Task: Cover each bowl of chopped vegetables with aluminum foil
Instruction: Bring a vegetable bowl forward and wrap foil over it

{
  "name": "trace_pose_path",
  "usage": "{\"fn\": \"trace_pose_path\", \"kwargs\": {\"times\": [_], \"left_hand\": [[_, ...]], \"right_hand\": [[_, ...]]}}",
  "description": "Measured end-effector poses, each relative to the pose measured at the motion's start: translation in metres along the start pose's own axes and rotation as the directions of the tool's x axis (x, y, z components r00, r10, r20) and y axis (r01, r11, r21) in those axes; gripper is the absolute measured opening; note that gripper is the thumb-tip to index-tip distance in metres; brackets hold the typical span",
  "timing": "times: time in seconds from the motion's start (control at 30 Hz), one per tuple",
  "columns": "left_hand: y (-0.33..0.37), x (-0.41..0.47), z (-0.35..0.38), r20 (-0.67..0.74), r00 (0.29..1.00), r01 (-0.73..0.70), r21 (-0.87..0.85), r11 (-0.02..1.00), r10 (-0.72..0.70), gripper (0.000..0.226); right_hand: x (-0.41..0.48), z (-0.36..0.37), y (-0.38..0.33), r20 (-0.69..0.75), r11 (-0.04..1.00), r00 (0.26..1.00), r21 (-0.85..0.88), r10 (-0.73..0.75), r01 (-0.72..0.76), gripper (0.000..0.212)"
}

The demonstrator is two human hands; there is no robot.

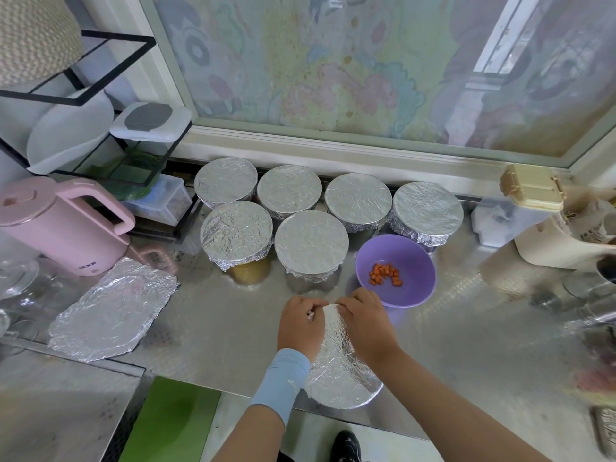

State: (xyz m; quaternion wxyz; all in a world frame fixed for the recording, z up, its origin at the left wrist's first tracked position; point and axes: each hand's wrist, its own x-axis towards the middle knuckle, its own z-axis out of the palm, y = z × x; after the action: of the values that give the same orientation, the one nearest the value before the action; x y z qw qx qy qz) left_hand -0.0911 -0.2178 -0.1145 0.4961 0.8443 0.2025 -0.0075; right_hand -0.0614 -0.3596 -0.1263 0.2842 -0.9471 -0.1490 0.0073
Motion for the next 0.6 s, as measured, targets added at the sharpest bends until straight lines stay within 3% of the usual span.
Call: {"fn": "trace_pose_path", "kwargs": {"times": [0.1, 0.37, 0.5, 0.6], "left_hand": [[0.000, 0.000, 0.000, -0.024, 0.999, 0.034, -0.047, 0.998, -0.035, 0.011], [-0.001, 0.002, -0.001, -0.009, 0.999, 0.051, -0.038, 0.998, -0.051, 0.015], [-0.006, -0.004, -0.004, -0.085, 0.995, 0.054, -0.013, 0.998, -0.055, 0.015], [-0.010, -0.004, -0.007, -0.116, 0.992, 0.054, 0.061, 0.997, -0.047, 0.018]], "right_hand": [[0.005, 0.001, 0.003, 0.020, 0.999, 1.000, 0.036, 0.015, -0.016, 0.014], [0.009, 0.001, 0.005, 0.069, 1.000, 0.998, 0.012, -0.014, 0.013, 0.015], [0.016, -0.002, -0.002, 0.124, 0.993, 0.985, -0.007, -0.117, 0.118, 0.017], [0.021, 0.001, -0.009, 0.081, 0.978, 0.977, -0.051, -0.197, 0.202, 0.012]]}}
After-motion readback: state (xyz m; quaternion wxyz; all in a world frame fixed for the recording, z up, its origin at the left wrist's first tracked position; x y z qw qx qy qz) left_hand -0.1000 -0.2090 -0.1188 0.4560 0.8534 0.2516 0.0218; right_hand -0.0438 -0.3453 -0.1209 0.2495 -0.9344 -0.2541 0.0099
